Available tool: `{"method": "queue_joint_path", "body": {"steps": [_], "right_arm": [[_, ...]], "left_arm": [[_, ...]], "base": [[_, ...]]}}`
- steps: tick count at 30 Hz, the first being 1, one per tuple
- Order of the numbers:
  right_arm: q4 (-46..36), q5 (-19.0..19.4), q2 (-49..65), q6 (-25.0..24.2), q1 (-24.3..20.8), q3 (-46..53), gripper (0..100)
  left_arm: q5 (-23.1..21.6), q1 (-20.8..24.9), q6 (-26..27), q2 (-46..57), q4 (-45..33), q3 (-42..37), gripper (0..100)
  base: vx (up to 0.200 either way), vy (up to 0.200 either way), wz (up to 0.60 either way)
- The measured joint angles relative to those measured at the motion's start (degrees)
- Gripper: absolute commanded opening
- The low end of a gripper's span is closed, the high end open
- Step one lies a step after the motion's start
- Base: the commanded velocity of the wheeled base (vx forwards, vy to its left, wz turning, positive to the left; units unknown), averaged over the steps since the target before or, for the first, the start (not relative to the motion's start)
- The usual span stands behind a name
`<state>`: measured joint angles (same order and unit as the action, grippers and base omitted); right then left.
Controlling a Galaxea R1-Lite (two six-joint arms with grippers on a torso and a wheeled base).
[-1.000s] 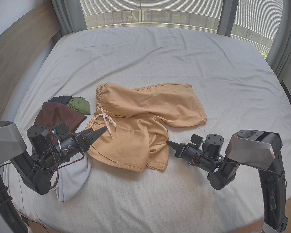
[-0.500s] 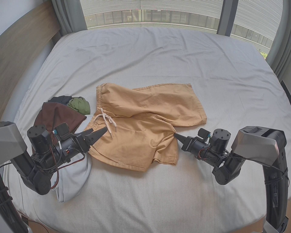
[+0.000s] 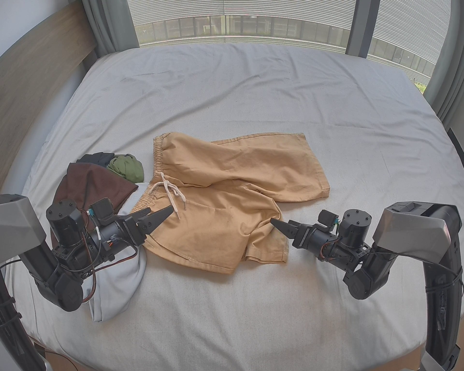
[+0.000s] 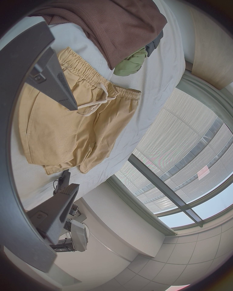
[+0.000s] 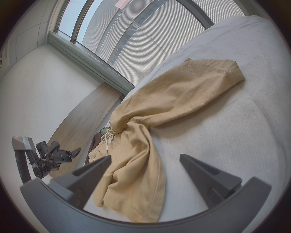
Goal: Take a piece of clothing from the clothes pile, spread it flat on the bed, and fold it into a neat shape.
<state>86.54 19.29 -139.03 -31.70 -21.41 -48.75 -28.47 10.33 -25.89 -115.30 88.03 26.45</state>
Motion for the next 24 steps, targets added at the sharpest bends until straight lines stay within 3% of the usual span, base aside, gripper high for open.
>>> {"method": "queue_joint_path", "body": {"steps": [10,17,24], "right_arm": [[-0.38,0.55,1.85,2.55,-1.16,7.8,100],[0.28,5.18,2.51,4.46,-2.66,14.43,100],[0.91,7.14,2.6,4.19,-3.36,15.1,100]], "left_arm": [[0.0,0.17,0.0,-0.09,0.05,-0.3,100],[0.0,0.2,0.0,-0.11,0.05,-0.28,100],[0.0,0.17,0.0,-0.11,0.07,-0.27,100]], "base": [[0.0,0.0,0.0],[0.0,0.0,0.0],[0.0,0.0,0.0]]}}
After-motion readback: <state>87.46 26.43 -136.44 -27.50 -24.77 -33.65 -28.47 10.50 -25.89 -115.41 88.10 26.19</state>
